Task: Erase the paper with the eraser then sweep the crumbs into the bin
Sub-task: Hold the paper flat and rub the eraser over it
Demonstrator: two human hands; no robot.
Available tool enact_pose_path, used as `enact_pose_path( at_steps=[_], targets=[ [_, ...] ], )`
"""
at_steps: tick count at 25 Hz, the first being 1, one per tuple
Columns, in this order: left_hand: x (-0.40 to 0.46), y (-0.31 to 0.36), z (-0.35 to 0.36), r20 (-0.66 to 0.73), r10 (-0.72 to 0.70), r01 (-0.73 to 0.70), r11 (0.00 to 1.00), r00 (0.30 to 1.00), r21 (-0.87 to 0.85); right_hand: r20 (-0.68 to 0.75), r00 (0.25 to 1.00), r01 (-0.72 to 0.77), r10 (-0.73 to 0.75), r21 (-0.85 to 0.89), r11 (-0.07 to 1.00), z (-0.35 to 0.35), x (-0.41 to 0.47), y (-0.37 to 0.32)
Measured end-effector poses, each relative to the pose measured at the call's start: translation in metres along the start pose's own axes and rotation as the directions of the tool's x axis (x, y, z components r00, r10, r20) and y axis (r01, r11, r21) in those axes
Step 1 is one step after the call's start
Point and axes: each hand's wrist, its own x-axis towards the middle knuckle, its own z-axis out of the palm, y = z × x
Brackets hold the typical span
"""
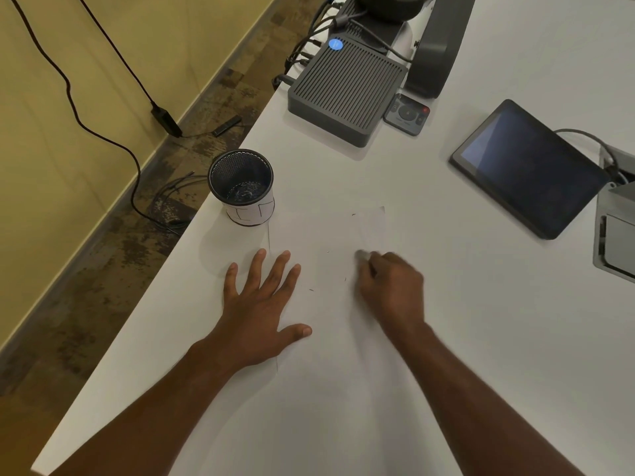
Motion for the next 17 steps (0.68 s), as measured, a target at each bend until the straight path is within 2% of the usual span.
enact_pose_path(
  at_steps=[1,2,3,5,6,7,9,10,12,13,14,15,17],
  targets=[
    [0.0,0.0,0.001,0.011,-0.001,0.001,1.0,1.0,0.007,-0.02,0.999,-0.034,0.034,-0.01,0.999,-0.002,0.003,0.002],
    [0.0,-0.001,0.001,0.009,-0.002,0.001,1.0,1.0,0.005,0.023,1.0,-0.021,0.021,-0.006,1.0,-0.003,-0.004,-0.005],
    [-0.001,0.0,0.0,-0.005,-0.002,0.002,1.0,1.0,-0.004,0.111,0.993,0.045,-0.047,0.024,0.999,0.0,-0.024,-0.02],
    [-0.001,-0.001,0.001,-0.019,0.003,-0.003,1.0,1.0,-0.011,0.17,0.956,0.231,-0.241,0.076,0.97,0.003,-0.061,-0.029],
    [-0.001,-0.001,0.001,-0.015,0.006,-0.006,1.0,1.0,-0.01,0.189,0.956,0.21,-0.224,0.089,0.974,-0.001,-0.057,-0.021],
    [-0.001,-0.001,0.002,-0.015,0.008,-0.008,1.0,1.0,-0.007,0.16,0.978,0.128,-0.136,0.063,0.99,-0.003,-0.043,-0.005],
    [0.0,-0.001,0.002,-0.015,0.009,-0.008,1.0,1.0,0.004,-0.016,0.999,-0.049,0.048,-0.008,0.999,-0.009,-0.02,0.013],
    [0.0,-0.001,0.003,-0.01,0.008,-0.007,1.0,1.0,0.008,-0.025,0.998,-0.057,0.056,-0.017,0.998,-0.011,-0.02,0.01],
    [0.0,-0.001,0.004,-0.012,0.003,-0.003,1.0,1.0,0.001,0.111,0.99,0.08,-0.084,0.04,0.996,-0.005,-0.051,-0.02],
    [-0.001,-0.001,0.002,-0.01,0.0,0.0,1.0,1.0,0.001,0.134,0.968,0.205,-0.211,0.06,0.977,0.0,-0.069,-0.029],
    [0.0,-0.001,0.003,0.001,0.0,0.0,1.0,1.0,0.007,0.156,0.951,0.258,-0.267,0.079,0.963,0.001,-0.072,-0.027],
    [0.0,-0.001,0.002,0.009,0.001,-0.001,1.0,1.0,0.011,0.173,0.961,0.203,-0.215,0.08,0.976,-0.002,-0.059,-0.017],
    [0.0,-0.001,0.001,0.008,0.003,-0.003,1.0,1.0,0.009,0.023,1.0,-0.012,0.012,0.005,1.0,-0.006,-0.024,0.009]
  ],
)
